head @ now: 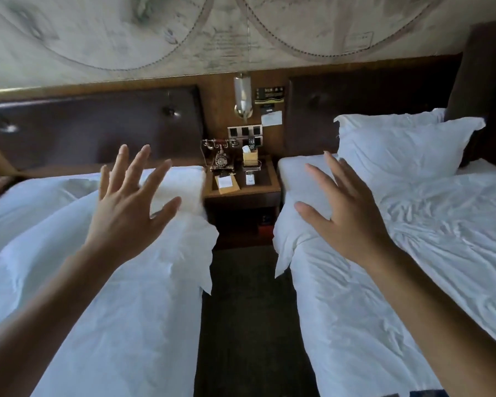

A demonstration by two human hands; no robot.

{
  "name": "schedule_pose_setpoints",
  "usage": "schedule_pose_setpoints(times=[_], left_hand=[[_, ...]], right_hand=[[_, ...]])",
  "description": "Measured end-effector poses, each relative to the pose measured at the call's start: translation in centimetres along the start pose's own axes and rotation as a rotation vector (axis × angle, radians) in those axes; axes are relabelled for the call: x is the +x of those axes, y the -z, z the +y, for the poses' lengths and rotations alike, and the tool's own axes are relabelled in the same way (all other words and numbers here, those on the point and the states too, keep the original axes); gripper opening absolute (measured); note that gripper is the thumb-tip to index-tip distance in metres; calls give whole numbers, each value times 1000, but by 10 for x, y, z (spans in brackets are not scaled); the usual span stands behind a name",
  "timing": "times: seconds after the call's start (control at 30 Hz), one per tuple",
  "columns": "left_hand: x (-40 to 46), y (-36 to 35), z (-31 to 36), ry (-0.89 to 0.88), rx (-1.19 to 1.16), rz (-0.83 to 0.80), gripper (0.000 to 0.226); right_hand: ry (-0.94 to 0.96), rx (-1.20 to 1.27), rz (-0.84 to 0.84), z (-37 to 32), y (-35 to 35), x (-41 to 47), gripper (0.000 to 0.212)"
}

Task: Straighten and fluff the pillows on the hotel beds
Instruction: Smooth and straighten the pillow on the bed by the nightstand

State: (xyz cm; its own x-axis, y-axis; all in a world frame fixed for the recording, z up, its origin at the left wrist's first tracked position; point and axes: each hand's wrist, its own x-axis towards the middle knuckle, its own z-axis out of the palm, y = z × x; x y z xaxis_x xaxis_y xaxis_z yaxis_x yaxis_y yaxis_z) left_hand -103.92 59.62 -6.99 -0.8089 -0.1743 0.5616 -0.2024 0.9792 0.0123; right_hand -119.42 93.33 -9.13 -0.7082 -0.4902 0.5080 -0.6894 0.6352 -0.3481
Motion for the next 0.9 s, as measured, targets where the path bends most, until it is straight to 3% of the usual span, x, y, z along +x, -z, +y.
schedule_pose_setpoints(times=[0.2, 0.47, 0.8, 0.9], left_hand=[[62, -15, -20, 116, 75, 58, 70], [90, -58, -63, 276, 125, 58, 66], [130, -126, -185, 480, 148, 1, 69], [158, -136, -222, 508, 116, 51, 67]], right_hand=[[119, 65, -26, 37, -42, 108, 66], [268, 131, -138, 34, -109, 212, 67], [373, 163, -255, -6, -243, 341, 69], [414, 170, -276, -26, -270, 385, 69]])
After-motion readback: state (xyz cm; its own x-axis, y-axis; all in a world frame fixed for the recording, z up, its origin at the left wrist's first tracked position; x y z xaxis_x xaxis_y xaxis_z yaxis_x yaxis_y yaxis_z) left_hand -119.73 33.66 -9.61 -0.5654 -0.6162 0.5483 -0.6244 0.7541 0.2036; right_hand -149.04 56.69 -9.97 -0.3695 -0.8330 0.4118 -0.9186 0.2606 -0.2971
